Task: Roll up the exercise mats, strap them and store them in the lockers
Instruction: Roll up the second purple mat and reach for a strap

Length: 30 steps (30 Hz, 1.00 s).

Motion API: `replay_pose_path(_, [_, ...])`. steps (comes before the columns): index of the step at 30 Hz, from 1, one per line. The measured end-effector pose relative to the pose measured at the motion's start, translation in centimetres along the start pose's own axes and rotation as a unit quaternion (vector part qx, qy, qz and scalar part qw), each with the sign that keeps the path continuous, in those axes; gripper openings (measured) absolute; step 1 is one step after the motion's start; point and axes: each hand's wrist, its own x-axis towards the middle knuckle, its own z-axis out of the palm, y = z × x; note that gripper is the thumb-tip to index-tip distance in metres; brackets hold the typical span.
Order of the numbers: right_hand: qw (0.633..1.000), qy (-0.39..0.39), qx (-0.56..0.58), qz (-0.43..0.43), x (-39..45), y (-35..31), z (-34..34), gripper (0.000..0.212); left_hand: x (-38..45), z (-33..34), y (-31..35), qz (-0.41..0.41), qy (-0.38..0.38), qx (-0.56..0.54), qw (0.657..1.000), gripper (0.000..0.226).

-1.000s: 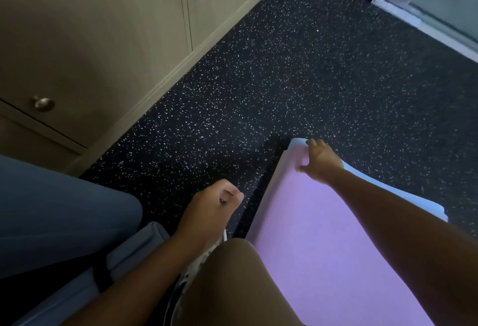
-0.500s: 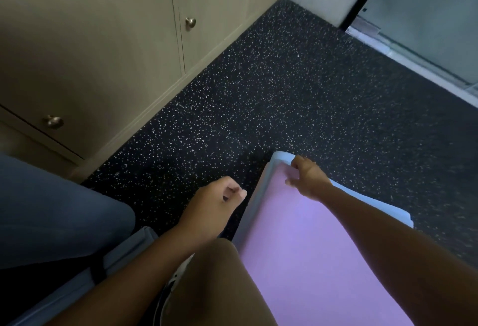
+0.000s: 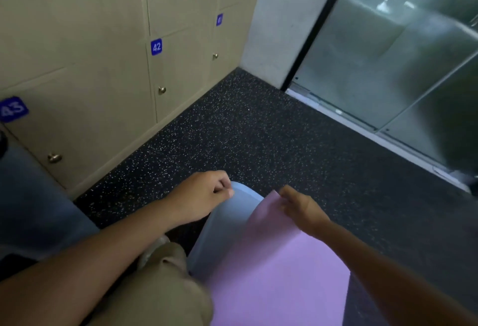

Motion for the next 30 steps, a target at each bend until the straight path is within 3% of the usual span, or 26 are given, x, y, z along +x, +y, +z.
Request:
replay_pose_path(6, [0.998,0.035,0.026,-0.048,-9.4,-0.7,-8.2,0.023,-4.1,0.4,7.3,0.027,-0.052,0.059,0.997,0.016])
replay_pose_path(16, [0.972,0.193,0.093,-0.094,-21.3,-4.2,-23.9,0.018,-8.9,2.9,18.3,0.102,-0.050,0.051,0.992,0.064])
replay_pose_path(20, [0.953,0.248,0.118,-0.132,-24.6,-7.0,-27.8,0.014,-10.4,1.2,21.5,0.150,-0.021,-0.010,0.988,0.058])
replay_pose_path(30, [0.894,0.317,0.227,-0.220,-29.6,-14.0,-28.2,0.011,-15.7,-7.2,23.1,0.205,0.179,-0.068,0.960,0.020])
